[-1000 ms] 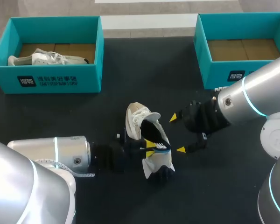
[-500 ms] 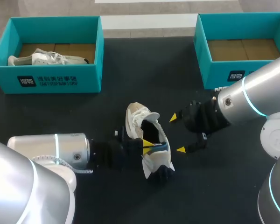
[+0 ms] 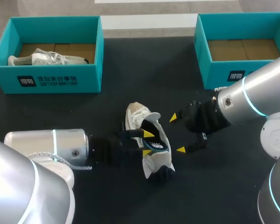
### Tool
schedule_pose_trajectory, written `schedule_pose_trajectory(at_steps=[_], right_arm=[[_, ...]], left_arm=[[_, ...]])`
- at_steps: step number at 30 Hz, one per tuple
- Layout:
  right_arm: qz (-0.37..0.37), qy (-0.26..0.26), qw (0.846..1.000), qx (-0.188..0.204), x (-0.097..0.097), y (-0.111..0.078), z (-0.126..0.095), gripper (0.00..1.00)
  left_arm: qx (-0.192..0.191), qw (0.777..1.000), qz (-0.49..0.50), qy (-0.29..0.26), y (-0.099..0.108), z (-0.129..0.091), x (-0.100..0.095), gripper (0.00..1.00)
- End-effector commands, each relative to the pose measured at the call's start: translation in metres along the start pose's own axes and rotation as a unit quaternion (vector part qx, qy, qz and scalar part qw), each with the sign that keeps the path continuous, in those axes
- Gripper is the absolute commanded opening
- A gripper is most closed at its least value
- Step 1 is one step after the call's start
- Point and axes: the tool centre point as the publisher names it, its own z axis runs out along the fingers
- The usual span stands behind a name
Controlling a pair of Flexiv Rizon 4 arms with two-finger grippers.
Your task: Take the shoe out of the shoebox, open the shoe tongue, remove and reinsert the insole, then place the shoe into the shoebox
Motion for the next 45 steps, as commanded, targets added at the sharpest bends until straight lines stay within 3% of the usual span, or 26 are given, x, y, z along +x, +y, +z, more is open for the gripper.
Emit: schedule_pose_trajectory(at_steps=[1, 20, 27, 35, 37, 38, 39, 41, 45], right_arm=[[0.001, -0.001, 1.0, 0.001, 0.001, 0.001, 0.0, 1.0], [0.001, -0.001, 1.0, 0.001, 0.001, 0.001, 0.0, 1.0], [0.001, -0.001, 1.0, 0.001, 0.001, 0.001, 0.0, 1.0], [0.001, -0.001, 1.0, 0.001, 0.001, 0.001, 0.0, 1.0], [0.001, -0.001, 1.0, 0.001, 0.001, 0.001, 0.0, 1.0], [0.001, -0.001, 1.0, 0.001, 0.001, 0.001, 0.0, 1.0], [0.001, -0.001, 1.0, 0.001, 0.001, 0.001, 0.0, 1.0], [0.001, -0.001, 1.0, 0.001, 0.001, 0.001, 0.0, 1.0], [0.011, 0.005, 1.0, 0.011, -0.001, -0.014, -0.022, 1.0]], left_arm=[[0.005, 1.0, 0.003, -0.007, -0.008, -0.01, -0.002, 0.45], [0.012, 1.0, 0.017, 0.02, -0.027, -0.029, -0.016, 0.49], [0.024, 0.994, 0.046, 0.098, -0.032, -0.034, -0.033, 0.53], [0.05, 0.966, 0.091, 0.236, -0.028, -0.023, -0.049, 0.56], [0.037, 0.958, 0.104, 0.265, -0.026, -0.022, -0.055, 0.65], [0.039, 0.955, 0.103, 0.274, -0.026, -0.022, -0.057, 0.75], [0.04, 0.952, 0.105, 0.284, -0.026, -0.024, -0.062, 0.93], [0.037, 0.951, 0.102, 0.288, -0.026, -0.024, -0.064, 1.0], [0.037, 0.951, 0.102, 0.288, -0.026, -0.024, -0.064, 1.0]])
